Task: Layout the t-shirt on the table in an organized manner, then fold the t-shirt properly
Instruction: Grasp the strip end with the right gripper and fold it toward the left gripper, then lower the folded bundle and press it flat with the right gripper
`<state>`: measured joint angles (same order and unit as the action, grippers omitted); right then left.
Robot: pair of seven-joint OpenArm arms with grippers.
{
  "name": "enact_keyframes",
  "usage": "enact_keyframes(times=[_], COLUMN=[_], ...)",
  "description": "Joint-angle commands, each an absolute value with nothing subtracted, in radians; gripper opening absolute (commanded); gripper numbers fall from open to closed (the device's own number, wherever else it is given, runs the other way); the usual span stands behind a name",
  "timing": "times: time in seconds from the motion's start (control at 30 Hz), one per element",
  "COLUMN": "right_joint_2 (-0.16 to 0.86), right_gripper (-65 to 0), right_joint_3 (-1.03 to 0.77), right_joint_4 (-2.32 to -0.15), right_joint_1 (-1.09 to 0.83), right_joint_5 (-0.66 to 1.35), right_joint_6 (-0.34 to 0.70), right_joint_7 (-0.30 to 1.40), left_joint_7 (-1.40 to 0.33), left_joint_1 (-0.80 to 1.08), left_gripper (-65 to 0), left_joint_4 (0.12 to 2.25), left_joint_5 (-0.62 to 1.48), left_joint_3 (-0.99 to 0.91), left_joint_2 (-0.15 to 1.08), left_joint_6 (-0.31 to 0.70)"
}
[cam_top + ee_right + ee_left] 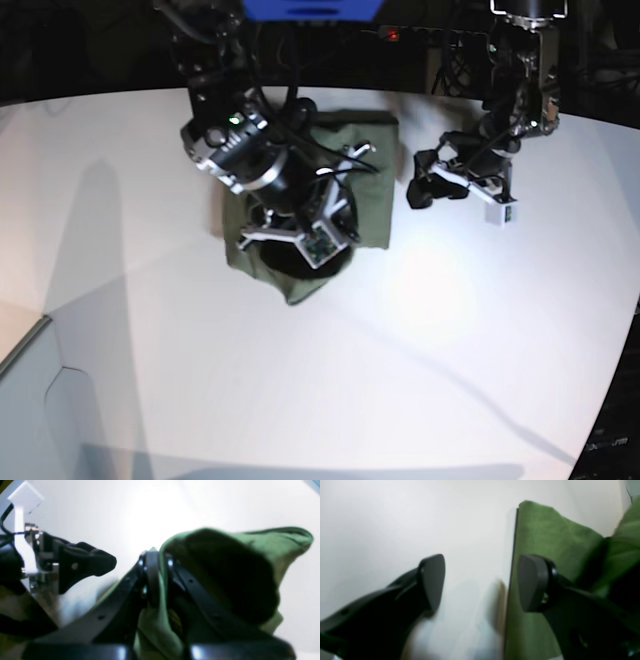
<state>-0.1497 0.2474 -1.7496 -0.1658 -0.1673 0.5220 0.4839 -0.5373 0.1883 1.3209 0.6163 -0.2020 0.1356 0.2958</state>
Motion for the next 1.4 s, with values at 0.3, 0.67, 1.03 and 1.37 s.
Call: enact_keyframes(times=[0.3, 0.67, 1.03, 1.37], right_joint_2=[-0.157, -0.157, -0.157, -0.113], right_gripper=[-65.0, -65.0, -59.4, -32.8], right_joint_3=[0.249, 0.338, 0.357, 0.372], right_joint_4=[-1.621, -1.578, -1.449, -1.762], right_joint_1=[-0.137, -0.097, -0.070, -0.177], right_joint_5=[-0.153, -0.153, -0.153, -0.154], right_joint_6=[0.516, 0.515, 0.518, 0.512], right_joint_7=[0.449, 0.450, 0.456, 0.456], left_joint_7=[-0.539, -0.539, -0.541, -0.541], left_joint_1=[0.185, 0.269, 0.292, 0.283], left_gripper=[-21.4, -21.3, -21.3, -21.2], left_joint_4=[1.345, 1.389, 1.438, 1.435], left_joint_5=[0.628, 0.633, 0.633, 0.633], left_joint_3=[-0.203, -0.320, -0.433, -0.433], left_joint_2=[0.150, 0.193, 0.196, 0.197], left_joint_6=[0.302, 0.303, 0.305, 0.305])
